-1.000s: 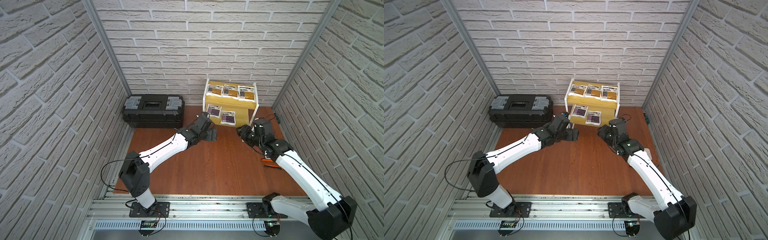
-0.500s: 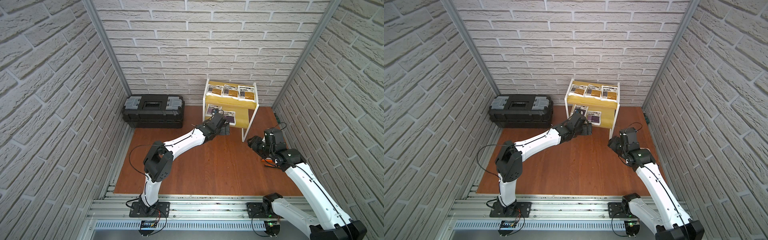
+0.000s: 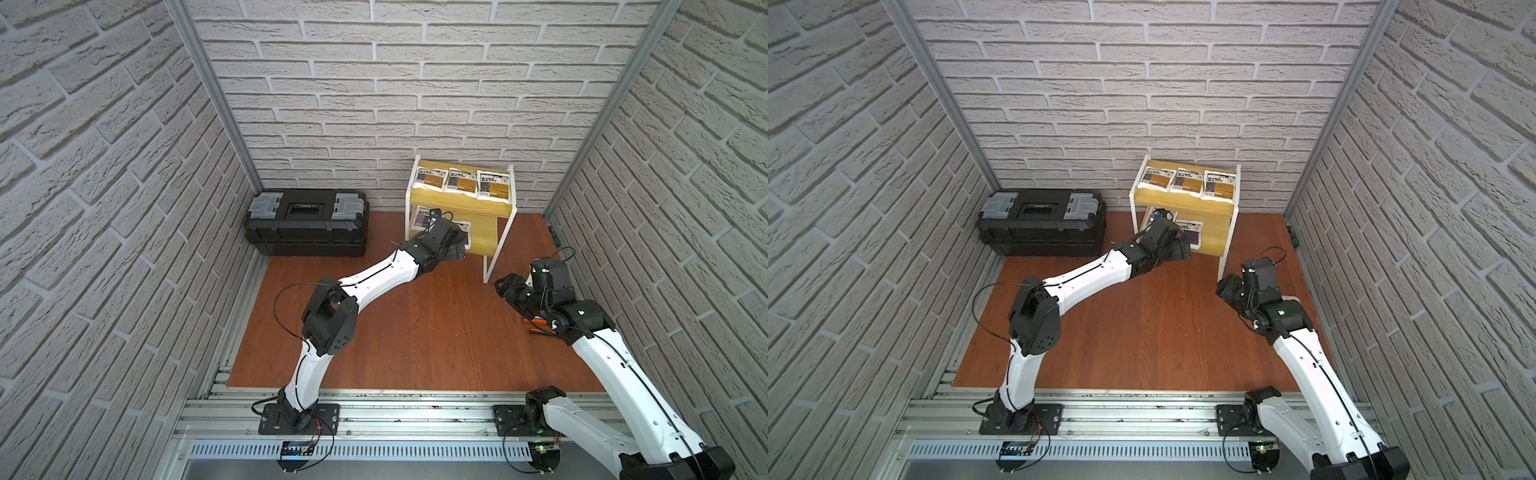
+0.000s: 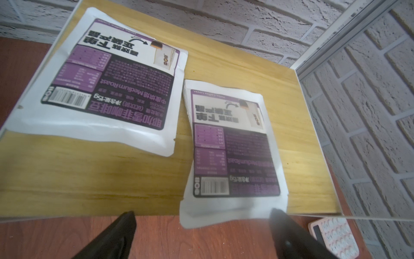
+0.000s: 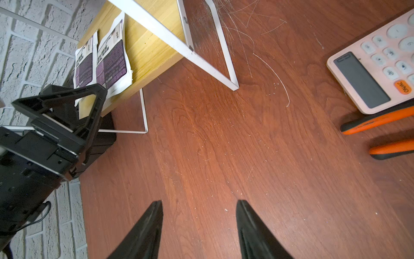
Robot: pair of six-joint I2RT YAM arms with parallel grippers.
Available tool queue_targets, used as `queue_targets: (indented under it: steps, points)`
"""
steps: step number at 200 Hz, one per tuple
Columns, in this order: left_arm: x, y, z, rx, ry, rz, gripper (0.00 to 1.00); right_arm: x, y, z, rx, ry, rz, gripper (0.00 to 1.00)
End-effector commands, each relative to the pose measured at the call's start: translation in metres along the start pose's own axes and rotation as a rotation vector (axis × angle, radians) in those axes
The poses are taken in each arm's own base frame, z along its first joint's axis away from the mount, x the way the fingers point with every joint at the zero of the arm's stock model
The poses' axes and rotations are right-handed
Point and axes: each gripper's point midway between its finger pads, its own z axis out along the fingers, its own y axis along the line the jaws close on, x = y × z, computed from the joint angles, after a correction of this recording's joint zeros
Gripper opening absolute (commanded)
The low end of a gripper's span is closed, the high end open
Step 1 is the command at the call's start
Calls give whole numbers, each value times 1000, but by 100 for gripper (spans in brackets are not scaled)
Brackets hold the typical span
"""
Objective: Place the bagged coffee beans on the shelf by color
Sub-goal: Place the bagged coffee beans on the shelf.
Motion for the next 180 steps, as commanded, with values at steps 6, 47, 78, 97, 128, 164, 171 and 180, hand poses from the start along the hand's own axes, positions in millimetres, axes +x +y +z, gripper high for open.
queue_targets:
  steps: [6, 47, 78, 97, 128, 164, 171, 180]
  points:
    - [-7, -3, 12, 22, -19, -16, 98, -3, 1, -2, -25, -18, 9, 57]
    - [-5, -19, -20, 91, -23, 6, 98, -2, 20, -1, -117, -1, 0, 57]
    - [6, -9, -63, 115, -24, -9, 98, -1, 62, 5, -317, 45, -35, 58]
    - [8, 10, -89, 84, -35, 4, 98, 0, 85, 14, -395, 72, -58, 57]
    - [4, 55, -123, -8, -50, 39, 99, -5, 113, 26, -379, 43, -201, 58]
    - [-2, 112, -143, -104, -75, -4, 99, -3, 135, 46, -295, 1, -379, 57]
    - [-5, 121, -147, -117, -83, -13, 98, -3, 138, 51, -278, -10, -399, 57]
    - [-5, 131, -150, -133, -85, -22, 99, -5, 141, 56, -265, -26, -408, 57]
